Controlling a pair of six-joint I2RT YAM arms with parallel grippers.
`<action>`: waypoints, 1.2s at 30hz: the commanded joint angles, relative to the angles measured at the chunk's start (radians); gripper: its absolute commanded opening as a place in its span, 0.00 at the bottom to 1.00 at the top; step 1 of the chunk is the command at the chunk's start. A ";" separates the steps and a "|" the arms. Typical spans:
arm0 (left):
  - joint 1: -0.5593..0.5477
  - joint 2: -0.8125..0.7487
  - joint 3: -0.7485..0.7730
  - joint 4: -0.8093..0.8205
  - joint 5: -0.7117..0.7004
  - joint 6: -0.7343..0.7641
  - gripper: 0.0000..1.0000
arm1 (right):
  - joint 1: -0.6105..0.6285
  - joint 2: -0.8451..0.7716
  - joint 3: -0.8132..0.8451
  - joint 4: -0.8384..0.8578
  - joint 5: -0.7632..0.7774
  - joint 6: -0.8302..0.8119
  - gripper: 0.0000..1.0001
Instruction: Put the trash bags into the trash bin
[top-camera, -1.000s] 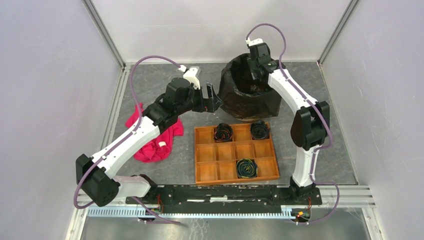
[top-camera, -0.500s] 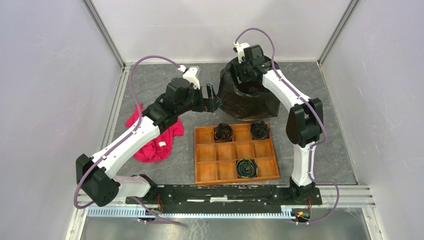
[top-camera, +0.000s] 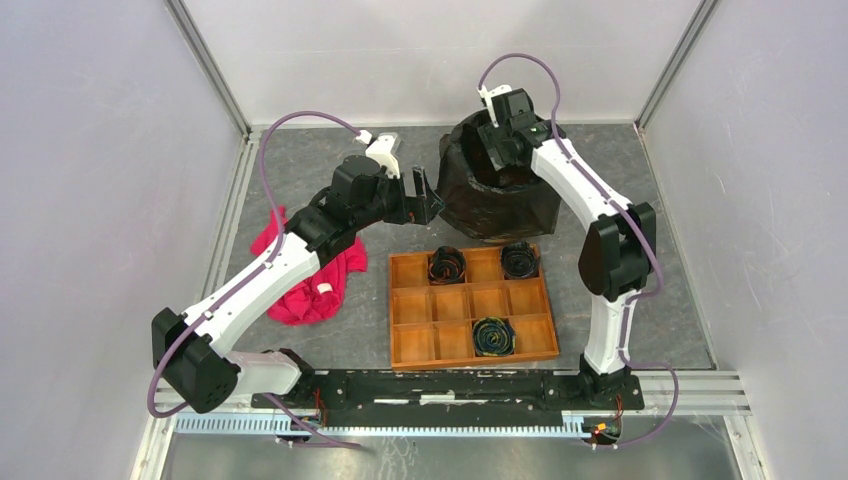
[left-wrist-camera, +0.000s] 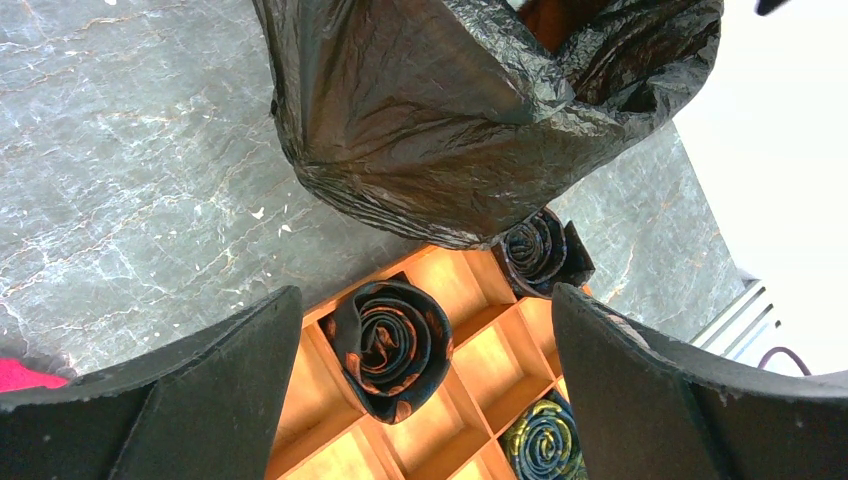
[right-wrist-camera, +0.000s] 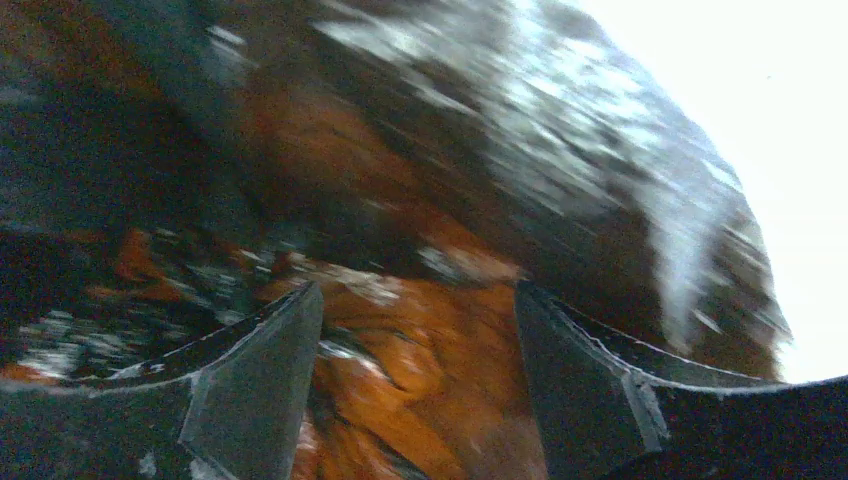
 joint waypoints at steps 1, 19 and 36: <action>-0.005 -0.003 -0.008 0.020 0.003 0.029 1.00 | -0.004 -0.086 -0.044 -0.043 0.302 -0.066 0.79; -0.005 -0.002 0.013 -0.012 -0.033 0.060 1.00 | 0.007 -0.022 -0.088 -0.075 -0.257 0.036 0.71; -0.014 -0.002 -0.002 0.008 -0.002 0.046 1.00 | 0.000 -0.113 -0.087 -0.162 -0.166 -0.057 0.69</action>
